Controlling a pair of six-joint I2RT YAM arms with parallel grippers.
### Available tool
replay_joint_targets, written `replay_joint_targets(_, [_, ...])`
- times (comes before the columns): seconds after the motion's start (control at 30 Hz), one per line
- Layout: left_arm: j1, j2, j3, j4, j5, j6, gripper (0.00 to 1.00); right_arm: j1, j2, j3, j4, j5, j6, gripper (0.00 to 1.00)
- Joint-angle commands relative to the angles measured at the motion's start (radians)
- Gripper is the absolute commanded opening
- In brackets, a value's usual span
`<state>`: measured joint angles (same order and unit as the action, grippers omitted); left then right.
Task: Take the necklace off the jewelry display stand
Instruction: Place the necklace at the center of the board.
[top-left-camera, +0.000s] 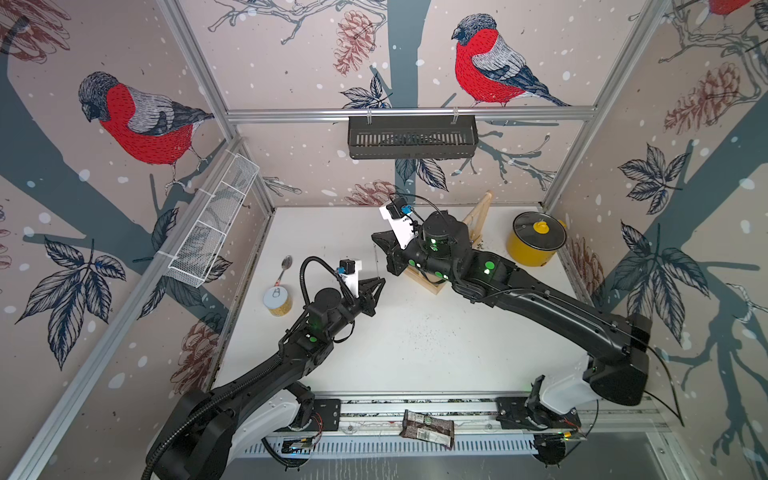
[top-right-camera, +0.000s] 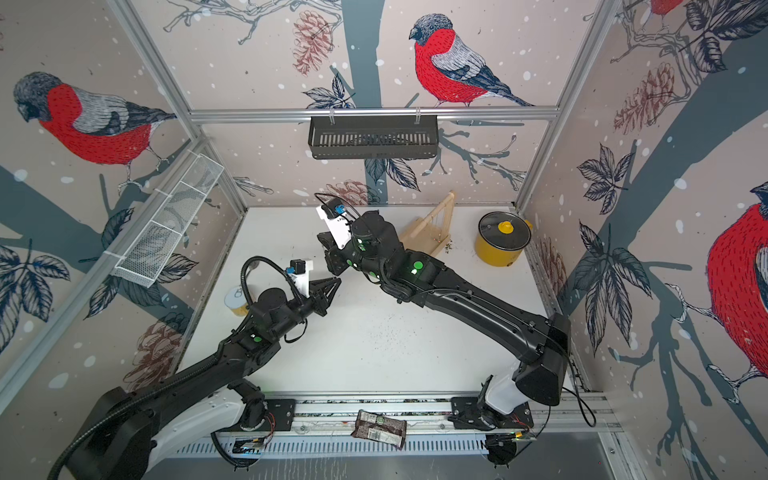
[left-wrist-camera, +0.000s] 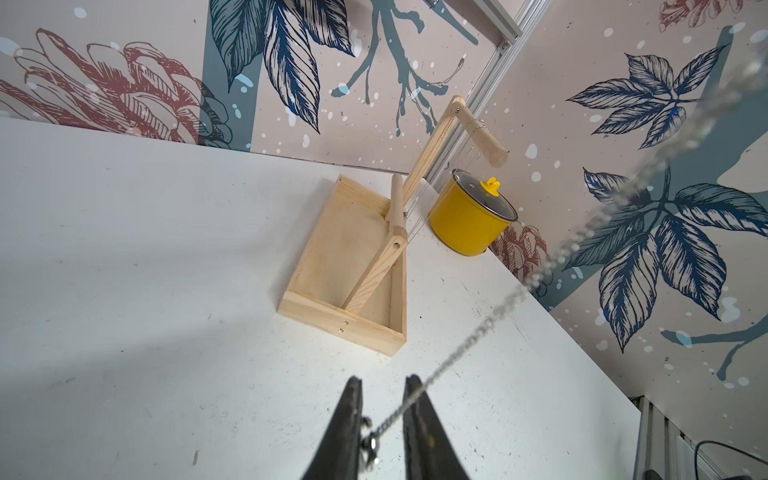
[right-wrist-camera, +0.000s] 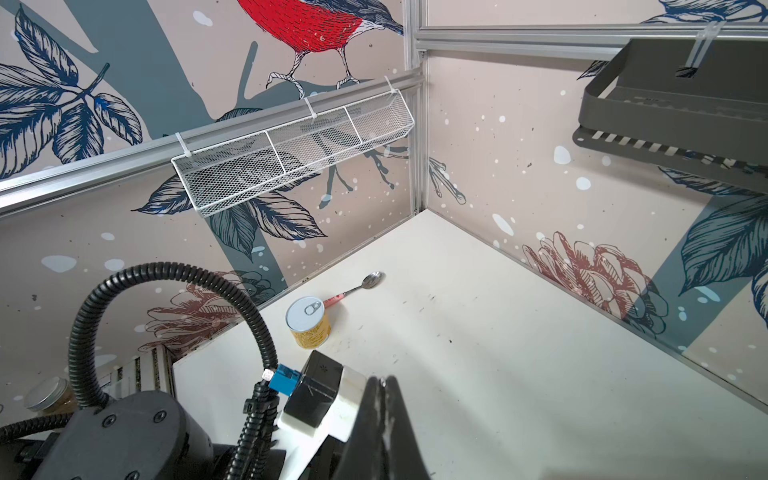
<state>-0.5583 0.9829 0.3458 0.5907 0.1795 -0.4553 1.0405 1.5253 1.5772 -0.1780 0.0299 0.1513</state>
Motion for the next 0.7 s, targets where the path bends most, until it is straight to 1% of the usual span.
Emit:
replay_joint_targets(0.0, [0.001,-0.006,-0.007,0.035,-0.004,-0.002,0.22,0.003,-0.005,0.005,0.036,0.011,-0.009,0.04])
replay_joint_targets(0.3, [-0.001,-0.002,-0.013,0.037,-0.008,-0.003,0.22,0.003,-0.005,0.009,0.036,0.007,-0.006,0.04])
replay_joint_targets(0.67, [-0.001,-0.001,-0.016,0.030,-0.005,-0.011,0.16,0.002,-0.007,0.003,0.038,0.005,-0.004,0.04])
